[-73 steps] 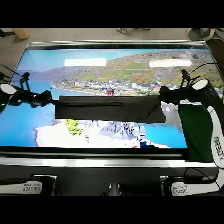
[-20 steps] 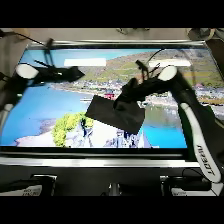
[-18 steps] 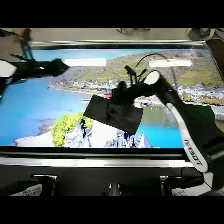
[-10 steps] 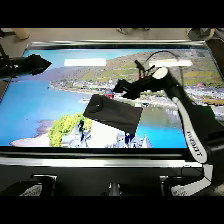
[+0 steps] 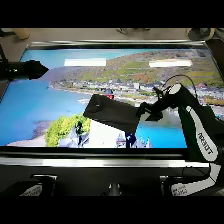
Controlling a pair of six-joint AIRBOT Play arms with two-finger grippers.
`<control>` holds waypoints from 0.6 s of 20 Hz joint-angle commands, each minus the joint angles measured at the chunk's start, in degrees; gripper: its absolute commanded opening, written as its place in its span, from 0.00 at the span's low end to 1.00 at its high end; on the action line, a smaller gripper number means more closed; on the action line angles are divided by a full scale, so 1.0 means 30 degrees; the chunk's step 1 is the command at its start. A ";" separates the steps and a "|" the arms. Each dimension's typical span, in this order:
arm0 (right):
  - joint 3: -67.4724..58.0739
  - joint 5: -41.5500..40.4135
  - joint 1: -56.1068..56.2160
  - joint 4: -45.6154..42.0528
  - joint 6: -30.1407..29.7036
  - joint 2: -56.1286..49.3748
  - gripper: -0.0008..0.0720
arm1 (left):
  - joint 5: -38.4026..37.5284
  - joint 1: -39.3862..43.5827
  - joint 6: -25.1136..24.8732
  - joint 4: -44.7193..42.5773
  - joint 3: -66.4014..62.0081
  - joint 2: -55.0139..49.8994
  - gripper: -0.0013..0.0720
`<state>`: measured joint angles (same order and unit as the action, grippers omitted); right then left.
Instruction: Fold the shirts.
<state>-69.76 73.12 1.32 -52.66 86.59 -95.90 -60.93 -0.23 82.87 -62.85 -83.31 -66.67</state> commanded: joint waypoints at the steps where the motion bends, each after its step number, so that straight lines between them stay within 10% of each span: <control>1: 0.1472 -0.1661 0.0801 0.2543 -0.0758 -0.0896 0.93 | -0.0386 -0.0015 0.0102 -0.0131 -0.0015 0.0007 0.05; 2: 0.1472 -0.2040 0.1268 0.2914 -0.0816 -0.1093 0.85 | -0.0350 -0.0015 0.0102 -0.0131 -0.0015 0.0007 0.05; 4: 0.1209 -0.2266 0.1756 0.3985 -0.1632 -0.1129 0.05 | -0.0342 -0.0015 0.0102 -0.0138 -0.0015 0.0007 0.05; 7: -0.1559 -0.0889 0.0357 0.4065 -0.2863 -0.0321 0.05 | -0.0335 -0.0015 0.0080 -0.0146 -0.0015 0.0000 0.05; 12: -0.7584 0.0954 -0.5923 0.2783 0.0692 0.0940 0.05 | -0.0182 -0.0015 -0.0131 -0.0299 -0.0015 -0.0197 0.05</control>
<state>-84.07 72.31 -7.44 -42.30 82.78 -94.56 -61.84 -0.23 83.07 -63.44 -83.31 -66.92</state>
